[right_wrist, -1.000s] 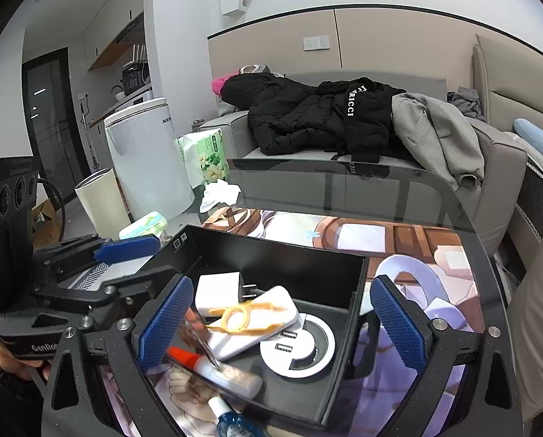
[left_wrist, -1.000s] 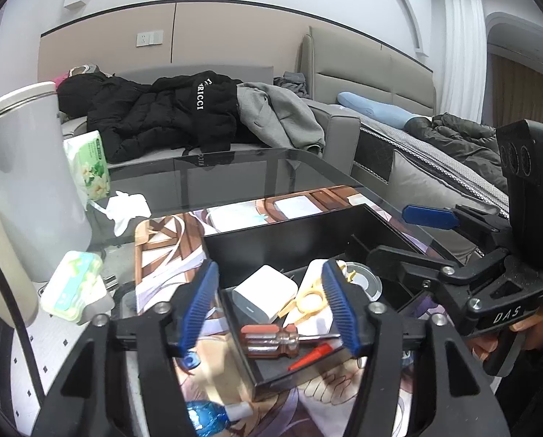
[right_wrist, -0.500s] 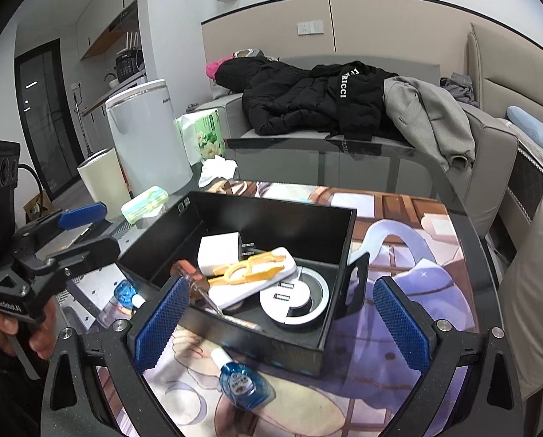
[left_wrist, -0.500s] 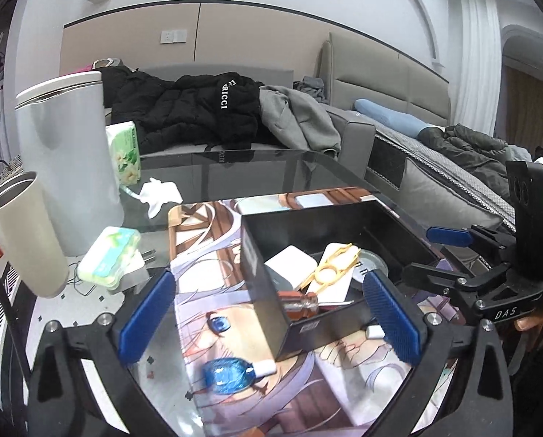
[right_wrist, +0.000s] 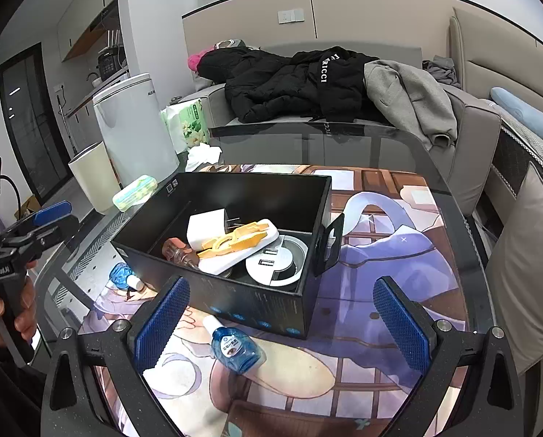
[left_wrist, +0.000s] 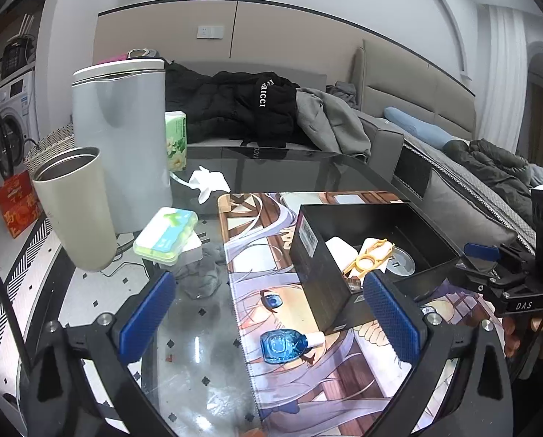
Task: Organize rigid objects
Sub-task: 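Lift both open tools up out of the black box, then grasp the small blue bottle with the right tool while the left tool approaches the large blue bottle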
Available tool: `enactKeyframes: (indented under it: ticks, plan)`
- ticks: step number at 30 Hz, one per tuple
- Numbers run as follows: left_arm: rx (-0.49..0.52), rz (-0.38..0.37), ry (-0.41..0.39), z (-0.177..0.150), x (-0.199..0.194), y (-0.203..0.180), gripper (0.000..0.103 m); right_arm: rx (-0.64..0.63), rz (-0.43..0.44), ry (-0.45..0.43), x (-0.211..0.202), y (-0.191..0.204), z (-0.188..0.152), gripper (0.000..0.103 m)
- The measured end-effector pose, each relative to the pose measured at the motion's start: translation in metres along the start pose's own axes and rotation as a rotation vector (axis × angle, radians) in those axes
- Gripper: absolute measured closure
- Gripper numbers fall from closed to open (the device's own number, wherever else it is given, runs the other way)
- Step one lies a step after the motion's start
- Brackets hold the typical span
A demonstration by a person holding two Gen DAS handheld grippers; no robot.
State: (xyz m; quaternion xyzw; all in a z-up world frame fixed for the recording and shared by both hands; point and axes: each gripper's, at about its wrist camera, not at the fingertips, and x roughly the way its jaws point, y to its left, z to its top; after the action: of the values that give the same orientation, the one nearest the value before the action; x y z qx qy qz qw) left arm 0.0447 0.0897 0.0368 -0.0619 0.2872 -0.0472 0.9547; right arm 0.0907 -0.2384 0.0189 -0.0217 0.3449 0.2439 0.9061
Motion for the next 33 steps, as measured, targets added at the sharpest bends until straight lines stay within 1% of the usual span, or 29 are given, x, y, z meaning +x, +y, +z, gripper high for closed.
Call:
enactKeyframes:
  ticks: [12, 19, 23, 26, 29, 33]
  plan:
    - [0.048, 0.007, 0.038, -0.006, 0.009, -0.012, 0.000, -0.023, -0.017, 0.040, 0.004, 0.002, -0.008, 0.001]
    - [0.085, 0.001, 0.092, -0.016, 0.025, -0.026, 0.000, -0.066, -0.036, 0.109, 0.017, 0.008, -0.017, 0.001]
    - [0.089, -0.011, 0.108, -0.019, 0.027, -0.030, 0.000, -0.104, -0.027, 0.150, 0.025, 0.014, -0.024, 0.001]
    - [0.090, -0.033, 0.146, -0.024, 0.033, -0.035, 0.000, -0.124, -0.032, 0.182, 0.031, 0.018, -0.030, 0.001]
    - [0.137, -0.015, 0.176, -0.030, 0.038, -0.043, 0.000, -0.134, -0.045, 0.213, 0.039, 0.019, -0.033, 0.001]
    - [0.134, -0.012, 0.220, -0.033, 0.045, -0.043, 0.000, -0.128, -0.054, 0.236, 0.043, 0.016, -0.035, 0.001]
